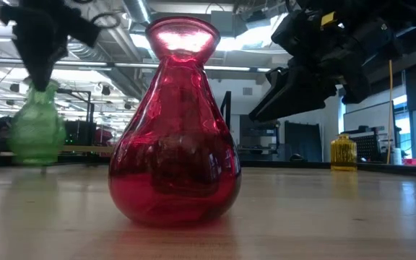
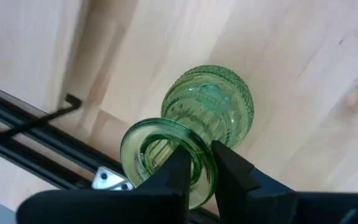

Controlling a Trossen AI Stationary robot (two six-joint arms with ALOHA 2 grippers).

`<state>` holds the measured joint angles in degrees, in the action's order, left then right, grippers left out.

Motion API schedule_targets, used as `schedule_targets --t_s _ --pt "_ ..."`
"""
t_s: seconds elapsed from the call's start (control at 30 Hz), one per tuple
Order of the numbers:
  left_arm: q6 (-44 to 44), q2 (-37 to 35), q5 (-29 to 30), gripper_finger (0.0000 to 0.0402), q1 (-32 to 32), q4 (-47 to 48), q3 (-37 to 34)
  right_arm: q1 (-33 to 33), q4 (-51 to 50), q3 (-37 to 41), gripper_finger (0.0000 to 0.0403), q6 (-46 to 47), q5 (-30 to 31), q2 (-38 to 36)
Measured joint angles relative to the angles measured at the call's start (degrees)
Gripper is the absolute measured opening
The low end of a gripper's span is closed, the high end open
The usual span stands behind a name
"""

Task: Sort vases onto shelf
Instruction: Put the top left green vase on the shelf

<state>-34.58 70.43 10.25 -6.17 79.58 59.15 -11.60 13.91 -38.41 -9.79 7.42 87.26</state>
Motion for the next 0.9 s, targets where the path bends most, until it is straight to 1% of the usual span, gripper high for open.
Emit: schedule_targets --t_s 0.2,0.33,0.5,0.6,0.7,0.9 --pt "3.4 0.0 1.2 0.0039 0.2 0.5 7.3 0.1 0.7 0.0 0.0108 -1.2 0.2 0.0" --pt "3.9 0.0 4.1 0.004 1.7 0.9 12.4 0.0 0.8 0.0 0.0108 -1.1 0.5 0.0" --pt "7.1 1.3 5.8 0.004 4.1 2.6 19.1 0.0 0.4 0.0 0.0108 0.5 0.5 0.0" --pt "9.8 2.6 9.9 0.004 5.3 2.6 22.4 0.0 0.0 0.0 0.0108 0.8 0.5 0.0" --pt "13.6 4.9 12.0 0.0041 7.0 2.7 25.0 0.0 0.0 0.0 0.0108 0.8 0.5 0.0" --pt "20.6 10.8 12.2 0.0041 11.9 2.8 29.3 0.0 0.0 0.0 0.0108 0.6 0.5 0.0"
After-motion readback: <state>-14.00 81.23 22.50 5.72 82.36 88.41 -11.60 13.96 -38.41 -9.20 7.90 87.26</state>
